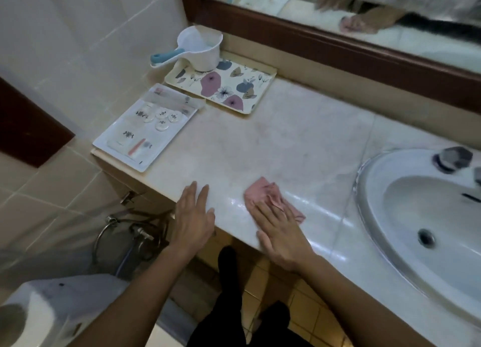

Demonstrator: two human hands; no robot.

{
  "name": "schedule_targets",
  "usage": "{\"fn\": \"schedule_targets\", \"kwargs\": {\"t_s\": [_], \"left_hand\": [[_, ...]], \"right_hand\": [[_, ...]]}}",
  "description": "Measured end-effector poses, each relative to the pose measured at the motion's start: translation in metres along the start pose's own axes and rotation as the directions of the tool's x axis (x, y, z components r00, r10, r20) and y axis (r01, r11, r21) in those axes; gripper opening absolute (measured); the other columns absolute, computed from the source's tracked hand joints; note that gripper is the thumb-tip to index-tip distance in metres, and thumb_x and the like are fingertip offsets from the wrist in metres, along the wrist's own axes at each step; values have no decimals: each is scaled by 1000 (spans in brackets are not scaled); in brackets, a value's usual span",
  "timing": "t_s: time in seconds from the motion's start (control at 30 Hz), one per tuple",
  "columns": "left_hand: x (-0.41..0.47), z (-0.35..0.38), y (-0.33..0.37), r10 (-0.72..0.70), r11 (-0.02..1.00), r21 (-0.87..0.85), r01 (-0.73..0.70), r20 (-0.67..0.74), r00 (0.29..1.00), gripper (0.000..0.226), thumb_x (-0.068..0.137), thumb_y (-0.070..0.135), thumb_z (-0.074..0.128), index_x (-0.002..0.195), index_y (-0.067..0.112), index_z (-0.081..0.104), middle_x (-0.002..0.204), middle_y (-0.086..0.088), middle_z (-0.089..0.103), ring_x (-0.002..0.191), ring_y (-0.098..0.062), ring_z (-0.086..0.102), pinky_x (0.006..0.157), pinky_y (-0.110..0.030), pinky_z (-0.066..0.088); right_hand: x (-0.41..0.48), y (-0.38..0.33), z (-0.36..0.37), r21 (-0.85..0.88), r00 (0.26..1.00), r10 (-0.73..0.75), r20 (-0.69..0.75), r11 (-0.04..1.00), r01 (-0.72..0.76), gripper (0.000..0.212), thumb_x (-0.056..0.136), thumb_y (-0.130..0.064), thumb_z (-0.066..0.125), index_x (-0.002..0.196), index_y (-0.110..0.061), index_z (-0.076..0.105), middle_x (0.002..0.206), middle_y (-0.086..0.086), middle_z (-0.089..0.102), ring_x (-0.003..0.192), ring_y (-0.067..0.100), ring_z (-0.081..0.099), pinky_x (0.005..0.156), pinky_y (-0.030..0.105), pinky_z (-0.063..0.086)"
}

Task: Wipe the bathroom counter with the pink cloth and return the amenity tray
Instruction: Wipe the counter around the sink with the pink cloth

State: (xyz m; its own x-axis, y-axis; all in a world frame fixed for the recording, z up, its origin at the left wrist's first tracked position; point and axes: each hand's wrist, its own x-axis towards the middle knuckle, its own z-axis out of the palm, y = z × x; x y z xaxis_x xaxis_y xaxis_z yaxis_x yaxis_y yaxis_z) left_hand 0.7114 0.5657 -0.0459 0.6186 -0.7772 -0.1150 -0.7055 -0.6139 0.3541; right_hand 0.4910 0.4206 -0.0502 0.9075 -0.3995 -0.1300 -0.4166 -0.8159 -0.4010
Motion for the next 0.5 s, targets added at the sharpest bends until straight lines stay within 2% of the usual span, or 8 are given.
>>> {"fn": "schedule_targets", "kwargs": {"t_s": [0.1, 0.17, 0.27, 0.37, 0.43, 0.5], "left_hand": [[-33, 19, 29, 70, 997, 12, -70, 63, 996, 66, 100, 43, 33, 161, 16, 27, 170, -18, 15, 157, -35, 14, 127, -53, 17], [-51, 28, 44, 124, 991, 45, -127, 62, 990, 66, 101, 44, 34, 161, 18, 27, 170, -17, 14, 157, -35, 14, 125, -54, 20], [-71, 43, 70, 255, 961, 95, -260, 58, 965, 65, 102, 44, 37, 161, 18, 26, 170, -17, 15, 157, -36, 15, 124, -55, 24], [-80, 56, 99, 308, 947, 68, -313, 70, 949, 65, 103, 45, 37, 162, 21, 23, 171, -14, 12, 158, -33, 11, 126, -52, 19], [-84, 66, 113, 327, 939, 76, -336, 113, 938, 64, 104, 48, 32, 162, 22, 23, 171, -12, 12, 158, -32, 10, 126, -51, 17], [-88, 73, 122, 339, 929, 92, -358, 170, 925, 66, 103, 51, 25, 161, 21, 27, 170, -14, 16, 158, -34, 12, 125, -52, 17]], "right_hand": [[-52, 79, -25, 0, 945, 293, -146, 955, -296, 68, 104, -44, 24, 167, -38, 1, 176, -9, 6, 164, 16, 1, 132, 47, 4], [-60, 104, -39, 18, 898, 401, -179, 914, -405, 70, 102, -46, 20, 168, -32, 2, 177, -3, 8, 164, 24, 9, 133, 47, 3], [-79, 78, -22, 86, 901, 420, -110, 907, -413, 72, 104, -48, 24, 169, -26, 0, 177, 2, 5, 164, 26, 2, 131, 42, -7], [-154, 51, 0, 76, 936, 342, -84, 939, -336, 68, 107, -47, 25, 169, -29, 1, 177, -3, -3, 163, 17, -8, 131, 44, -6], [-214, 63, 6, 96, 922, 377, -86, 925, -369, 64, 109, -46, 24, 168, -34, 2, 175, -11, -5, 161, 8, -15, 131, 43, -6], [-278, 83, 6, 113, 879, 466, -106, 884, -454, 62, 109, -45, 24, 167, -40, 1, 175, -14, -3, 160, 3, -14, 132, 45, -2]]}}
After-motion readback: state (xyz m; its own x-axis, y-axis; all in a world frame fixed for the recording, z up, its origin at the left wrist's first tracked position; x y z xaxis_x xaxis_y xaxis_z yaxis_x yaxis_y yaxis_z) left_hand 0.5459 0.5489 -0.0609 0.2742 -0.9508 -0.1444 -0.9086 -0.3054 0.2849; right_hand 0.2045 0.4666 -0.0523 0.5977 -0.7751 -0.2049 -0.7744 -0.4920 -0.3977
